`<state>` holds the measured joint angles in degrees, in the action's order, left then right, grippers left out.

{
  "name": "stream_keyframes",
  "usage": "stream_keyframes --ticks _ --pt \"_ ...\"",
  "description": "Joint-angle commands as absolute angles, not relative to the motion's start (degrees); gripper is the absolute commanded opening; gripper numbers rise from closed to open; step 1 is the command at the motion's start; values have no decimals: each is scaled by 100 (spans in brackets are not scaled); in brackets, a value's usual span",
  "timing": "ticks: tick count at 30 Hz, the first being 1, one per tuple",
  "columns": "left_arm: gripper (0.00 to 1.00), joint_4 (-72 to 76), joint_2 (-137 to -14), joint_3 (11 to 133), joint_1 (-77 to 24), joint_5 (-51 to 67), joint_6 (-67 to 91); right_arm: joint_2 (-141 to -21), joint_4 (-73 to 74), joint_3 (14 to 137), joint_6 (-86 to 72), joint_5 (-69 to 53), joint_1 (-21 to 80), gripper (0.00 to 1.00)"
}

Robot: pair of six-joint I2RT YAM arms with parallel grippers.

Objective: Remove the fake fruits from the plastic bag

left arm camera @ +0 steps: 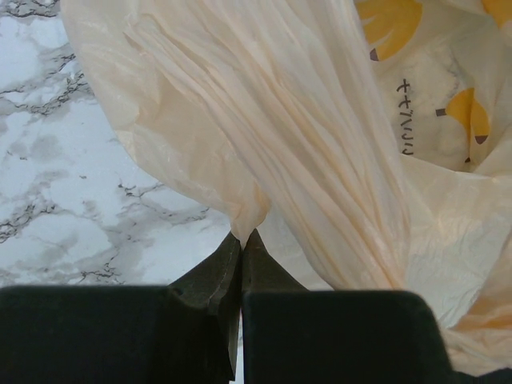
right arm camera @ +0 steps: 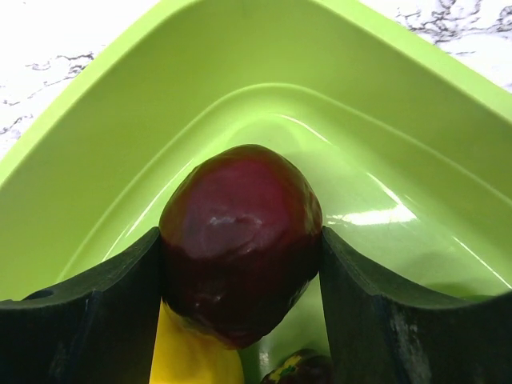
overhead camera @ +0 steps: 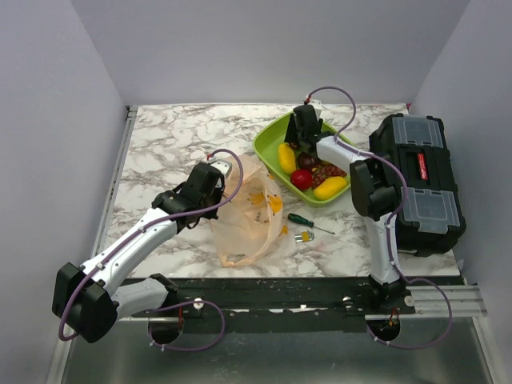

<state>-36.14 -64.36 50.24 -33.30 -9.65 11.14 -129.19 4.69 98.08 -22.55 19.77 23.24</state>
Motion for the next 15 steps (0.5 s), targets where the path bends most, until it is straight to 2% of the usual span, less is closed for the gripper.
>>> stream_keyframes --ticks 1,9,15 --pt "0 -3698 -6451 5216 -3295 -598 1011 -13146 916 10032 -2406 1709 2333 48" --pt "0 -3729 -6435 5203 -3294 -689 993 -13014 1153 9937 -2333 1791 2337 81" --pt "0 -3744 -6451 5239 -3288 -608 976 -12387 1137 9601 -1989 1771 2338 87"
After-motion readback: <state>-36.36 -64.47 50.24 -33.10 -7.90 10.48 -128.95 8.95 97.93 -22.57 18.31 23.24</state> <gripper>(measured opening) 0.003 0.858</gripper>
